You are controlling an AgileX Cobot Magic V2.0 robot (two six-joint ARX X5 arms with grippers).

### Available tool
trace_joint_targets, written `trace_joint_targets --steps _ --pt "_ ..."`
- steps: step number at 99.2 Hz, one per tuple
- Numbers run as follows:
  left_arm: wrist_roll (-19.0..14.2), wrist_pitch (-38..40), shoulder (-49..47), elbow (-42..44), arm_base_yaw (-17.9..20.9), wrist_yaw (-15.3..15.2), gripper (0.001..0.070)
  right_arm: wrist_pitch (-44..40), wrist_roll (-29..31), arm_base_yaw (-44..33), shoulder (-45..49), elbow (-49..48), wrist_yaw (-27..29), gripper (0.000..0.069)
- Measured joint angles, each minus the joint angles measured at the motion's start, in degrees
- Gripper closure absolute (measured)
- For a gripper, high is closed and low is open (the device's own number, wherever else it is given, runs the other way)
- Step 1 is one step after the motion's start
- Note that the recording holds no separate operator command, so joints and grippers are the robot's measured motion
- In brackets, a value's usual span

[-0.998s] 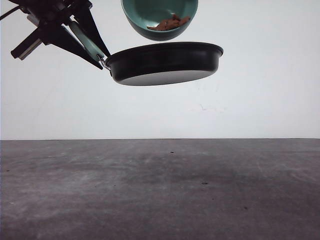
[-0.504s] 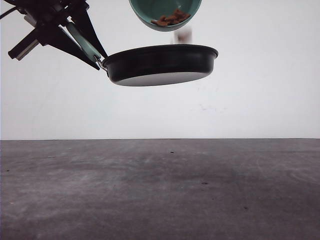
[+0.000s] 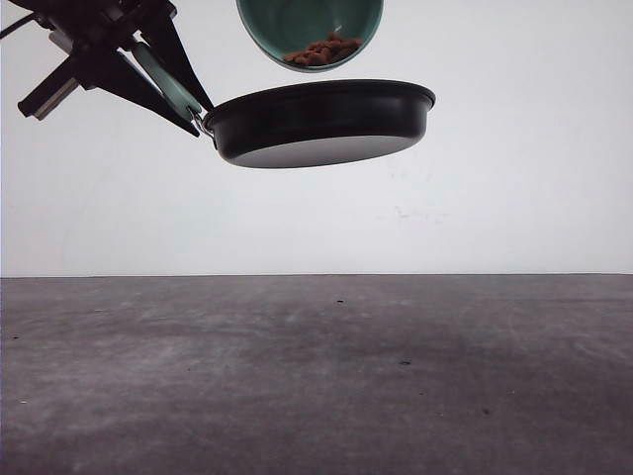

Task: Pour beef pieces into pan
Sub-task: 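Tilt the bowl over the held pan with the right gripper, pouring cubes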

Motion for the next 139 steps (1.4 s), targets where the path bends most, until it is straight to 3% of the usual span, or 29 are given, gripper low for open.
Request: trace_joint_targets --steps 27,50,83,139 --pt "-0.5 0.0 0.0 0.0 1.9 1.7 0.0651 1.5 -3.5 0.0 0.0 0.0 -0.4 0.0678" --pt "-1.7 0.0 0.0 0.0 2.8 3.5 0.0651 11.0 -4.9 0.0 0.0 0.0 -2.8 0.0678" --pt "-2.1 0.0 0.0 0.0 3.2 4.0 0.0651 10.2 0.6 0.1 0.0 0.0 -2.9 0.0678" --pt "-2.1 -0.3 0.0 0.0 5.0 4.0 0.0651 13.2 2.7 0.2 0.0 0.0 -4.5 0.0678"
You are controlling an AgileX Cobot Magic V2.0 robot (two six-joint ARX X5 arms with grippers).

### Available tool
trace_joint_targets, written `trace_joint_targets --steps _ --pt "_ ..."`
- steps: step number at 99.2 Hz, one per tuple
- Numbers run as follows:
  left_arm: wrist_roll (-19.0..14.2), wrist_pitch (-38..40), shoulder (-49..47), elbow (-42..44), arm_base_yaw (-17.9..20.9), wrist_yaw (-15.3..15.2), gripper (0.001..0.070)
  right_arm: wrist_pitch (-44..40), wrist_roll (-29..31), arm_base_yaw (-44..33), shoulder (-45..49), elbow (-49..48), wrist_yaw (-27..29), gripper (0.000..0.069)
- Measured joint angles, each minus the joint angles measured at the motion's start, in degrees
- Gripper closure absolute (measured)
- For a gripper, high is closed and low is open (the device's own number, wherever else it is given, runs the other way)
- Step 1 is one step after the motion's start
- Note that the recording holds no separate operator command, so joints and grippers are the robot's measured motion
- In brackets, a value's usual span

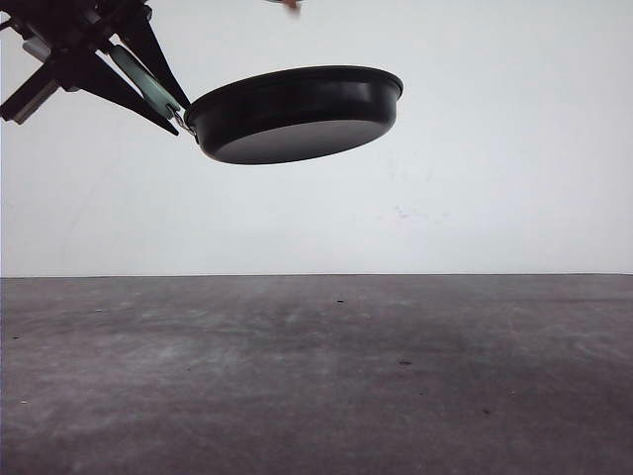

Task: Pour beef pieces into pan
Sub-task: 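Tilt the bowl over the held pan with the right gripper, pouring cubes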

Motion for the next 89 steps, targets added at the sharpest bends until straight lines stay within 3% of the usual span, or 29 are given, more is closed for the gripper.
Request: trace_joint_targets --steps 61,89 --pt "0.3 -0.7 0.0 0.0 0.0 0.5 0.0651 0.1 1.1 -0.3 1.1 0.0 0.2 0.0678" --pt "2.1 -0.7 0.0 0.0 0.0 0.4 0.0651 3.0 0.3 -0.3 1.1 0.0 1.8 0.0678"
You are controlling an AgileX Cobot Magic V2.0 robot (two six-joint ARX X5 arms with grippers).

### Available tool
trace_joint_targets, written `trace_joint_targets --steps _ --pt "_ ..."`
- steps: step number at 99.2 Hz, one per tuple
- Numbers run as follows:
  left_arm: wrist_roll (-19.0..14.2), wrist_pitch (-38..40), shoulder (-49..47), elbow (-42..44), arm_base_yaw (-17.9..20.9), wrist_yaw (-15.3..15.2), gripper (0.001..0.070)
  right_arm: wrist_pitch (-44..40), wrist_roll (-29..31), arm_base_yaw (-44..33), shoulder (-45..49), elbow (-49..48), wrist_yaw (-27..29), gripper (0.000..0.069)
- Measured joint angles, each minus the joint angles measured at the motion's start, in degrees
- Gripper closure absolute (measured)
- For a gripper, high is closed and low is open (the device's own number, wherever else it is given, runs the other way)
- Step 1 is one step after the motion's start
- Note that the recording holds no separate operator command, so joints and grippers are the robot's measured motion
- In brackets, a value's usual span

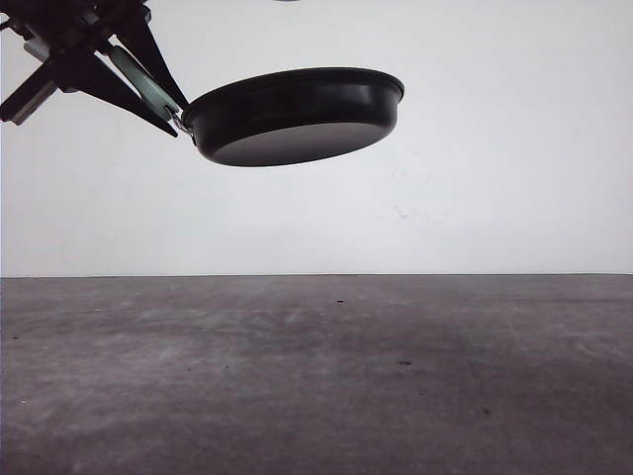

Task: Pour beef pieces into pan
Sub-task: 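Tilt the bowl over the held pan with the right gripper, pouring cubes, then move the empty bowl back and set it on the table, right gripper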

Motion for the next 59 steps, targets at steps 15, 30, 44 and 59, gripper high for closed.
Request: trace_joint_targets --steps 15,30,44,59 --pt "0.4 0.0 0.0 0.0 0.3 0.0 0.0651 0.1 -1.3 0.0 0.1 0.0 -0.3 0.0678" --pt "0.5 0.1 0.0 0.0 0.8 -0.1 0.0651 0.6 -1.9 -0.9 1.4 0.0 -1.0 0.0678" --pt "0.6 0.1 0.0 0.0 0.8 0.0 0.0651 1.9 -3.0 -1.2 2.6 0.0 -2.2 0.0678" --pt "0.6 0.1 0.0 0.0 0.9 -0.1 0.0651 3.8 -4.2 -1.0 2.7 0.0 -2.4 0.0678"
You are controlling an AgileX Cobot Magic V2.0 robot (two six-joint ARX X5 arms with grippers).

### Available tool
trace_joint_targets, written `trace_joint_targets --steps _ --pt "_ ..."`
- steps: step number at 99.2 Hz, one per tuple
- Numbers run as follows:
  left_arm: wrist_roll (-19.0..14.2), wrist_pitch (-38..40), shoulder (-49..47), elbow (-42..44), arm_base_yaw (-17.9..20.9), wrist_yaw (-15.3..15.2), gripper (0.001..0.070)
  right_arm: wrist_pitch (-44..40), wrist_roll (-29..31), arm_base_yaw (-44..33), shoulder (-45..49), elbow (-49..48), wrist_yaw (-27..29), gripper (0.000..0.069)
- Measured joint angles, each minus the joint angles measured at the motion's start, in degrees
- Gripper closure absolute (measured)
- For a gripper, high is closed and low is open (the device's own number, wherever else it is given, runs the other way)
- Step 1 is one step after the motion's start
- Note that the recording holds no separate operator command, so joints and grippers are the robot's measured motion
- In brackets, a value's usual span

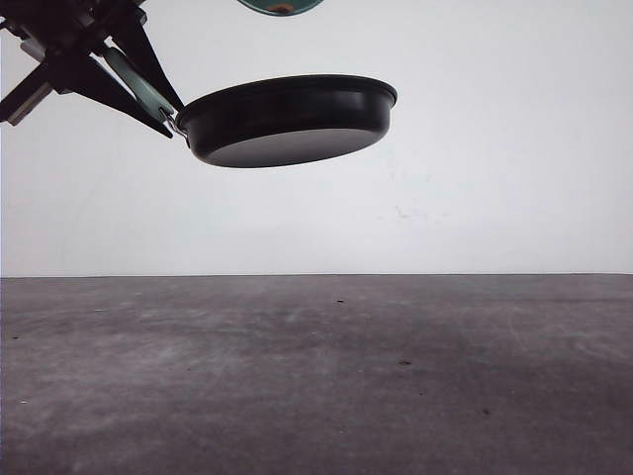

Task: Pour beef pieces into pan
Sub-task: 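Move the empty bowl back and set it on the table, right gripper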

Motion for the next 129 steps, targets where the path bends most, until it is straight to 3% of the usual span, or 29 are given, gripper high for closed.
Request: trace_joint_targets --steps 40,51,66,86,99,110,129 --pt "0.2 0.0 0.0 0.0 0.0 0.0 0.0651 1.2 -0.5 0.0 0.0 0.0 -0.7 0.0678" --pt "0.5 0.0 0.0 0.0 0.0 0.0 0.0651 1.9 3.6 0.0 0.0 0.0 1.3 0.0678" --pt "1.2 -0.3 0.0 0.0 0.0 0.0 0.0651 -0.6 13.1 -0.4 -0.4 0.0 9.9 0.0678" --pt "2.5 -0.5 0.0 0.0 0.0 0.0 0.0651 -17.4 29.2 -3.7 -3.8 0.0 15.4 0.0678" --pt "3.2 -0.5 0.0 0.0 0.0 0.0 0.0651 -34.6 42.1 -7.9 -5.6 0.0 14.7 0.0678" --pt "4.2 -0.6 0.0 0.0 0.0 -0.1 0.0651 -50.3 54.6 -13.4 -6.6 0.0 8.4 0.0678" --pt "4.6 -0.1 0.0 0.0 0.0 -0.4 0.0651 -73.6 72.9 -27.1 -6.7 -0.2 -9.8 0.0678"
